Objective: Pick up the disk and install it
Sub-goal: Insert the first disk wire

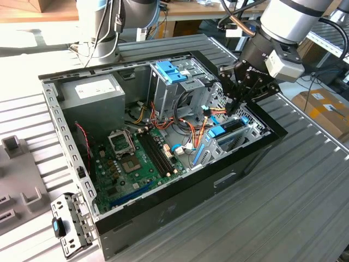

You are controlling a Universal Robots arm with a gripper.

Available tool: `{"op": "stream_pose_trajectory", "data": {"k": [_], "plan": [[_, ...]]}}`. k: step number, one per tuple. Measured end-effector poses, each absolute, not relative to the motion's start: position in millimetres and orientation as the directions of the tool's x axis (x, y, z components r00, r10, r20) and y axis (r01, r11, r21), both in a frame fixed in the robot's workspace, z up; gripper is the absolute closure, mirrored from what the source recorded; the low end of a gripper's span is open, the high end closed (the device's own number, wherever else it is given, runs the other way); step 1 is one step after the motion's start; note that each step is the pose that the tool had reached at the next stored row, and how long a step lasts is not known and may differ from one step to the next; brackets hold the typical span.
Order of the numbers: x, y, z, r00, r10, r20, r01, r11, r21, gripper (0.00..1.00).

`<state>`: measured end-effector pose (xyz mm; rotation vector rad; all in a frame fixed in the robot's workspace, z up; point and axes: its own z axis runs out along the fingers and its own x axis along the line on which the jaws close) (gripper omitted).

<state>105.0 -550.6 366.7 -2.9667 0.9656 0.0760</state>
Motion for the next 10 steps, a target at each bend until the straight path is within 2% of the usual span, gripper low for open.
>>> {"op": "stream_pose_trajectory", "data": {"k": [10], "plan": [[105.1,-550.6,365.6,0.782,-0.622,-0.052,-0.623,-0.783,-0.004,0.83]]}}
